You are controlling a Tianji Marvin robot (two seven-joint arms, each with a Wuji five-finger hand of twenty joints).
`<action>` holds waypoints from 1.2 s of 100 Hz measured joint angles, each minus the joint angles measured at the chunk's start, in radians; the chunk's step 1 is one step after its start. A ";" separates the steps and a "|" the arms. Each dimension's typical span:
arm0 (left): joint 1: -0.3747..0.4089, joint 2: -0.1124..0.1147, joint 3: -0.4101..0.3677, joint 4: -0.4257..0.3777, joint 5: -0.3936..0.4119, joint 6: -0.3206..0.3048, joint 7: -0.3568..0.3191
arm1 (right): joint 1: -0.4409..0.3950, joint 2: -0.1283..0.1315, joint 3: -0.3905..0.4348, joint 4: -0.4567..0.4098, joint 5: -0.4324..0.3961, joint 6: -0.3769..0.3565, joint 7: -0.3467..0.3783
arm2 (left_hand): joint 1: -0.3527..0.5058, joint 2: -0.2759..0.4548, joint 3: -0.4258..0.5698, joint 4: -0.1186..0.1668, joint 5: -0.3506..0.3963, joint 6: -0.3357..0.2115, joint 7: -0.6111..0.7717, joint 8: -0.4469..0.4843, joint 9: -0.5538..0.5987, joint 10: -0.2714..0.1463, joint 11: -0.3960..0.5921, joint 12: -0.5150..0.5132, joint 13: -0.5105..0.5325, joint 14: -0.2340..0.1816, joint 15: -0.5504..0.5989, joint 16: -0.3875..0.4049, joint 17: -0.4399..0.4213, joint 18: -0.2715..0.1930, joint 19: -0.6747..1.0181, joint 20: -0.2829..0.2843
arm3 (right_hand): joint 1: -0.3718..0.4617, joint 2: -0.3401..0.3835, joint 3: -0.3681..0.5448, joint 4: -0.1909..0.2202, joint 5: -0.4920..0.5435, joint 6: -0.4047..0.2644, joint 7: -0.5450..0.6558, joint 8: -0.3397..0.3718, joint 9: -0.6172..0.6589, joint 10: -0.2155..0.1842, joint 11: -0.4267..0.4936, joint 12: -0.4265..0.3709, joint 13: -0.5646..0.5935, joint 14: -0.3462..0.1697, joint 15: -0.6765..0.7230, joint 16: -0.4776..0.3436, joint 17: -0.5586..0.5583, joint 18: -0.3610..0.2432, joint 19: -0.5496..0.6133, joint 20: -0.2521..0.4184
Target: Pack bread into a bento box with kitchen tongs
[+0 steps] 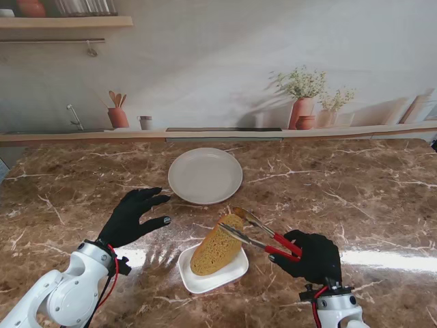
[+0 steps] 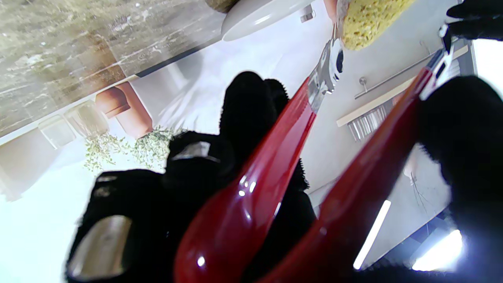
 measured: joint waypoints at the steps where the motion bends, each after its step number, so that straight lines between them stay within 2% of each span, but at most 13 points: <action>1: 0.000 0.000 0.000 0.000 0.000 0.000 0.000 | 0.000 0.000 0.001 -0.001 0.000 -0.002 -0.001 | 0.000 0.000 0.000 0.000 0.000 0.000 0.000 0.000 0.000 0.000 0.000 0.000 0.000 0.000 0.000 0.000 0.000 0.000 0.000 0.000 | 0.000 0.006 -0.010 0.000 0.000 0.000 -0.001 0.000 0.000 -0.001 -0.001 0.000 0.000 -0.001 0.000 0.000 0.000 0.000 0.000 0.000; 5: 0.000 0.000 0.000 0.000 0.000 0.000 0.000 | -0.002 -0.002 0.006 -0.006 0.000 -0.008 -0.002 | 0.000 0.000 0.000 0.000 0.000 0.000 0.000 0.000 0.000 0.000 0.000 0.000 0.000 0.000 0.000 0.000 0.000 0.000 0.000 0.000 | 0.001 0.047 -0.065 0.029 0.000 0.000 -0.011 0.000 0.001 -0.005 -0.009 0.000 0.000 -0.004 0.000 0.000 0.000 -0.002 0.000 -0.009; 8: 0.000 0.000 0.000 0.000 0.000 0.000 -0.001 | -0.003 -0.002 0.009 -0.012 0.000 -0.012 -0.002 | 0.000 0.000 0.000 0.000 0.000 0.000 0.000 0.000 0.000 0.000 0.000 0.000 0.000 0.000 0.000 0.000 0.000 0.000 0.000 0.000 | 0.001 0.080 -0.113 0.067 -0.001 0.000 -0.012 0.000 0.007 -0.009 -0.013 0.001 0.000 -0.007 0.001 0.000 0.000 -0.003 0.000 -0.009; 12: 0.000 0.000 0.000 0.000 0.000 0.000 -0.001 | -0.003 -0.003 0.014 -0.018 0.000 -0.015 -0.002 | 0.000 0.000 0.000 0.000 0.000 0.000 0.000 0.000 0.000 0.000 0.000 0.000 0.000 0.000 0.000 0.000 0.000 0.000 0.000 0.000 | -0.011 0.084 -0.121 0.101 -0.001 0.000 -0.012 0.000 0.008 -0.010 -0.013 0.001 0.000 -0.007 0.007 0.000 0.001 -0.003 0.000 -0.010; 18: 0.000 0.000 0.001 0.000 0.000 -0.001 0.000 | -0.003 -0.003 0.019 -0.027 0.000 -0.019 0.000 | 0.000 0.000 0.000 0.000 0.000 0.000 0.000 0.000 0.000 0.000 0.000 0.000 0.000 0.000 0.000 0.000 0.000 0.000 -0.001 0.000 | -0.038 0.084 -0.111 0.117 -0.001 -0.006 -0.013 0.000 0.010 -0.014 -0.015 0.002 0.000 -0.010 0.011 0.000 0.001 -0.004 0.000 -0.010; 41: -0.004 0.000 0.003 0.002 -0.002 -0.003 -0.005 | 0.014 -0.008 0.045 -0.037 0.004 -0.023 0.014 | 0.000 0.000 0.000 0.000 0.000 0.000 0.000 0.000 0.000 0.000 0.000 0.000 0.000 0.000 0.000 0.000 0.000 0.000 -0.001 0.000 | -0.038 0.078 -0.111 0.117 -0.001 -0.010 -0.013 0.000 0.012 -0.015 -0.040 0.002 0.000 -0.010 0.011 0.000 0.002 -0.004 0.000 -0.021; 56: -0.007 0.000 0.006 0.002 -0.002 -0.005 -0.008 | 0.054 -0.009 0.073 -0.031 0.006 -0.010 0.037 | 0.000 0.000 0.000 0.000 0.000 0.000 0.000 0.000 0.000 0.000 0.000 0.000 0.000 0.000 0.000 0.000 0.000 0.000 -0.001 0.000 | -0.038 0.067 -0.111 0.117 -0.001 -0.011 -0.013 0.000 0.012 -0.016 -0.061 0.002 0.000 -0.010 0.005 0.000 0.002 -0.004 0.000 -0.029; 69: -0.008 0.001 0.006 -0.001 -0.002 -0.005 -0.012 | 0.113 -0.009 0.094 -0.005 0.029 0.011 0.099 | 0.000 0.000 0.000 0.000 0.000 0.000 0.000 0.000 0.000 0.000 0.000 0.000 0.000 0.000 0.000 0.000 0.000 0.000 -0.001 0.000 | -0.034 0.065 -0.111 0.116 -0.013 -0.016 -0.013 0.000 0.012 -0.016 -0.088 0.002 0.000 -0.010 -0.021 0.000 -0.018 -0.004 0.000 -0.034; 80: -0.008 0.001 0.007 -0.003 -0.002 -0.004 -0.017 | 0.185 -0.007 0.099 0.060 0.054 0.030 0.140 | 0.000 0.000 0.000 0.000 0.000 0.000 0.000 0.000 0.000 0.000 0.000 0.000 0.000 0.000 0.000 0.000 0.000 0.000 -0.001 0.000 | -0.022 0.063 -0.111 0.116 -0.016 -0.020 -0.023 0.000 0.012 -0.017 -0.105 0.002 -0.001 -0.011 -0.048 -0.002 -0.051 -0.001 -0.001 -0.034; 101: -0.010 0.001 0.007 -0.009 -0.004 -0.001 -0.023 | 0.343 0.000 0.073 0.260 0.096 0.080 0.148 | 0.000 0.000 0.000 0.000 0.000 0.000 0.000 0.000 0.000 0.000 0.000 0.000 0.000 0.000 0.000 0.000 0.000 0.000 -0.001 0.000 | -0.009 0.045 -0.112 0.115 -0.027 -0.021 -0.025 0.000 0.008 -0.017 -0.120 0.002 -0.002 -0.010 -0.092 -0.020 -0.099 0.000 -0.002 -0.034; 120: -0.012 0.002 0.007 -0.014 -0.004 0.006 -0.030 | 0.439 0.010 0.024 0.401 0.102 0.097 0.174 | 0.000 0.000 0.000 0.000 0.000 0.000 0.000 0.000 0.000 0.000 0.000 0.000 0.000 0.000 0.000 0.000 0.000 0.000 -0.001 0.000 | -0.009 0.043 -0.112 0.115 -0.035 -0.021 -0.036 0.000 -0.002 -0.017 -0.128 0.002 -0.002 -0.011 -0.125 -0.023 -0.130 0.001 -0.011 -0.033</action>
